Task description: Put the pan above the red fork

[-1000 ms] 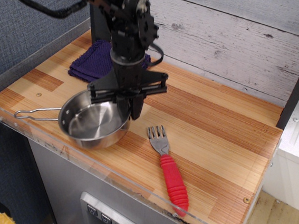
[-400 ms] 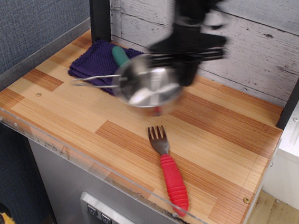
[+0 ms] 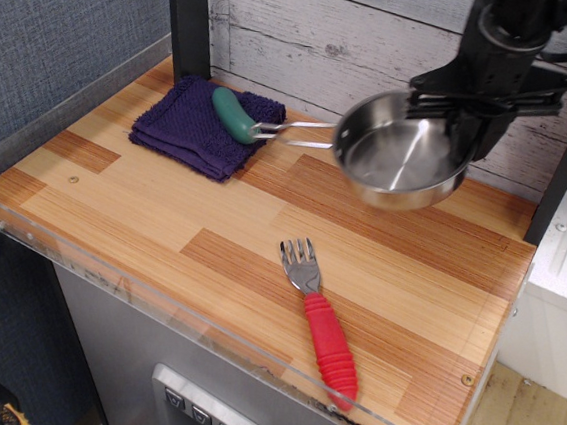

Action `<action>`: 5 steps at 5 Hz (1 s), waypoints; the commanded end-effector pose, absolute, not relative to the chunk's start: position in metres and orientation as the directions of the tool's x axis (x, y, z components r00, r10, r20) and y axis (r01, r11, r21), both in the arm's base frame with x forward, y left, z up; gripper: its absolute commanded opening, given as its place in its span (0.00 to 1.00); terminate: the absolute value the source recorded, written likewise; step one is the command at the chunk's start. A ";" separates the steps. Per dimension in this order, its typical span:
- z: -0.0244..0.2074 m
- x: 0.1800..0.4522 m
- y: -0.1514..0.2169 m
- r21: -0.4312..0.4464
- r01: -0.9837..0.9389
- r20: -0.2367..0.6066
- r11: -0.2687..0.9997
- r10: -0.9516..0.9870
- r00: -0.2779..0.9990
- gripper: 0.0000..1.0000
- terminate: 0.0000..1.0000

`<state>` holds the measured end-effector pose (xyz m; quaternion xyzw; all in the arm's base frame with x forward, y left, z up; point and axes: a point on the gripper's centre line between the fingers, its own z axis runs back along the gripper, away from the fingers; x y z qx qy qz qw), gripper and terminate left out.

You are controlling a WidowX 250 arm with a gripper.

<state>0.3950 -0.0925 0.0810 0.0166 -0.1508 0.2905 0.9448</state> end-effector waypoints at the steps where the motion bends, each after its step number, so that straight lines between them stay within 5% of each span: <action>1: 0.078 0.402 -0.108 -0.030 -0.516 0.310 0.856 0.499 0.809 0.00 0.00; 5: 0.037 0.368 -0.112 0.007 -0.476 0.223 0.880 0.462 0.858 0.00 0.00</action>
